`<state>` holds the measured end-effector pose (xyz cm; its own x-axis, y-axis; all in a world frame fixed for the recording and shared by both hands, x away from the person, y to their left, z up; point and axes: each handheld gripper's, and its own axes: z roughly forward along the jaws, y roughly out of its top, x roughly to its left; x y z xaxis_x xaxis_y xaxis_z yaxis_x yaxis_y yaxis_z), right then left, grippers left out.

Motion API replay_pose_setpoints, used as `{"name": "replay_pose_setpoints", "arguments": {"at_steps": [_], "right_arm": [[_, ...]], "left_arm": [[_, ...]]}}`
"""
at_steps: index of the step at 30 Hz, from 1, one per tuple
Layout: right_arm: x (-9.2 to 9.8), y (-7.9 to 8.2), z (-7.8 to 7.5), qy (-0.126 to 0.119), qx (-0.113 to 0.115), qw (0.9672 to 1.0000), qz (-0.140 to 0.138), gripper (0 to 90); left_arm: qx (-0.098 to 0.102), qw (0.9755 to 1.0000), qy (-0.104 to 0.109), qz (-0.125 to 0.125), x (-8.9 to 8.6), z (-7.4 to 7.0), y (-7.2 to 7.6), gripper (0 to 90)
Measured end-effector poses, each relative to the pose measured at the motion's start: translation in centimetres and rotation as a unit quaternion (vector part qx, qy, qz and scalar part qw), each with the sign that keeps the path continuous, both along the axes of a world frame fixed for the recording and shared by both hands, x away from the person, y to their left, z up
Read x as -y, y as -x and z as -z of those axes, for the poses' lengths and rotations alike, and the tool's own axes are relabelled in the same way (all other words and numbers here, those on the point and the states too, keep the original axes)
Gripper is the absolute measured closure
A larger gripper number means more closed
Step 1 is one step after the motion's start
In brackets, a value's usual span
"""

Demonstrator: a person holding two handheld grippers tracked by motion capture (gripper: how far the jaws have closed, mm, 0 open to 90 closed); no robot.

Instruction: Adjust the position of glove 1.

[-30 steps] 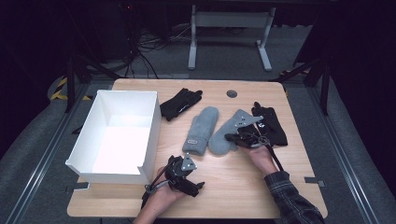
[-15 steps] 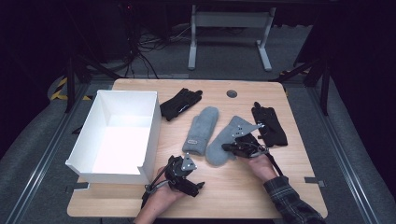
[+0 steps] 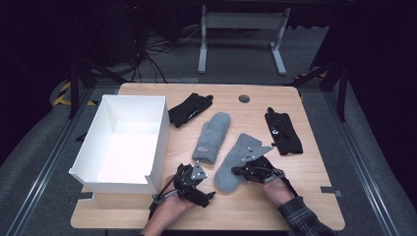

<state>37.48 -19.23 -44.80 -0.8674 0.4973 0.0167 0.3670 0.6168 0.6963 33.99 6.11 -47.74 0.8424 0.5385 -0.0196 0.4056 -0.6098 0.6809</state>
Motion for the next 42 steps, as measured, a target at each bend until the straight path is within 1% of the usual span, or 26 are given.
{"name": "replay_pose_setpoints", "arguments": {"at_steps": [1,2,3,5,6,8,10,11,12,15,17,19,20,21,23,24,25,26,27,29,30,33,37,38,40,42], "right_arm": [[0.1,0.0,-0.2,-0.006,0.003,1.0000,0.000,90.0],[0.4,-0.2,-0.5,-0.012,0.006,0.9999,0.003,90.0],[0.7,-0.4,-0.8,-0.016,0.010,0.9998,0.008,90.0],[1.3,-0.8,-1.2,-0.015,0.017,0.9996,0.017,90.0],[1.6,-1.1,-1.3,-0.019,0.020,0.9994,0.022,90.0],[2.3,-1.7,-1.7,-0.021,0.026,0.9989,0.033,90.0],[3.0,-2.3,-2.1,-0.027,0.032,0.9981,0.045,90.0],[3.3,-2.6,-2.2,-0.028,0.034,0.9978,0.049,90.0],[3.9,-3.1,-2.4,-0.029,0.039,0.9971,0.058,90.0],[4.9,-4.3,-2.6,-0.034,0.045,0.9956,0.075,90.0],[5.5,-5.0,-2.5,-0.039,0.044,0.9946,0.086,90.0],[5.9,-5.6,-2.5,-0.036,0.046,0.9939,0.093,90.0],[6.0,-5.9,-2.4,-0.038,0.045,0.9937,0.095,90.0],[6.1,-6.3,-2.3,-0.034,0.045,0.9936,0.097,90.0],[6.1,-6.6,-2.2,-0.031,0.046,0.9935,0.099,90.0],[6.1,-6.9,-2.0,-0.034,0.047,0.9934,0.099,90.0],[6.0,-7.1,-1.7,-0.031,0.042,0.9937,0.099,90.0],[5.8,-7.3,-1.5,-0.022,0.043,0.9940,0.098,90.0],[5.6,-7.5,-1.2,-0.016,0.042,0.9942,0.098,90.0],[5.5,-7.7,-0.7,-0.009,0.033,0.9945,0.099,90.0],[5.5,-7.7,-0.7,-0.007,0.032,0.9946,0.099,90.0],[5.7,-7.4,-0.7,0.005,0.028,0.9948,0.098,90.0],[6.1,-6.8,-0.8,0.017,0.026,0.9947,0.098,90.0],[6.2,-6.6,-0.9,0.020,0.027,0.9947,0.097,90.0],[6.4,-6.2,-0.9,0.024,0.028,0.9945,0.098,90.0],[6.7,-5.9,-0.9,0.027,0.026,0.9945,0.098,90.0]], "left_arm": [[-0.003,1.0000,-0.002,-0.003,0.1,-0.2,0.1,0.9],[-0.005,1.0000,-0.007,0.001,0.1,-0.5,0.1,4.6],[-0.004,0.9999,-0.010,0.000,0.2,-0.7,0.2,10.6],[0.001,0.9999,-0.012,-0.001,0.3,-1.1,0.4,14.8],[-0.001,1.0000,-0.006,-0.004,0.3,-1.4,0.6,15.7],[-0.002,0.9999,0.015,-0.001,0.1,-1.9,0.8,19.6],[0.002,0.9994,0.035,0.001,0.0,-2.4,1.0,30.9],[-0.001,0.9987,0.051,0.005,0.0,-2.8,1.1,36.3],[-0.002,0.9982,0.059,0.008,0.1,-3.1,1.2,46.9],[-0.002,0.9979,0.063,0.016,0.6,-3.6,1.1,64.5],[-0.008,0.9974,0.067,0.025,1.1,-3.8,1.0,76.3],[-0.011,0.9971,0.067,0.034,1.6,-3.8,1.0,86.3],[-0.012,0.9971,0.065,0.038,2.1,-3.7,1.0,89.1],[-0.014,0.9971,0.063,0.041,2.3,-3.7,0.9,90.0],[-0.016,0.9970,0.061,0.044,2.7,-3.6,0.8,90.0],[-0.017,0.9971,0.059,0.044,3.0,-3.5,0.7,90.0],[-0.021,0.9970,0.059,0.046,3.2,-3.4,0.6,90.0],[-0.019,0.9970,0.057,0.048,3.5,-3.4,0.4,90.0],[-0.022,0.9972,0.055,0.046,3.8,-3.3,0.3,90.0],[-0.024,0.9977,0.043,0.046,4.2,-3.0,0.1,90.0],[-0.026,0.9980,0.036,0.045,4.4,-2.7,-0.1,90.0],[-0.031,0.9982,0.030,0.041,4.5,-2.5,-0.4,90.0],[-0.033,0.9983,0.030,0.038,4.5,-2.3,-0.7,90.0],[-0.037,0.9982,0.028,0.038,4.4,-2.3,-0.7,90.0],[-0.033,0.9986,0.025,0.034,4.4,-2.3,-0.9,90.0],[-0.034,0.9986,0.024,0.031,4.4,-2.3,-1.0,90.0]]}}
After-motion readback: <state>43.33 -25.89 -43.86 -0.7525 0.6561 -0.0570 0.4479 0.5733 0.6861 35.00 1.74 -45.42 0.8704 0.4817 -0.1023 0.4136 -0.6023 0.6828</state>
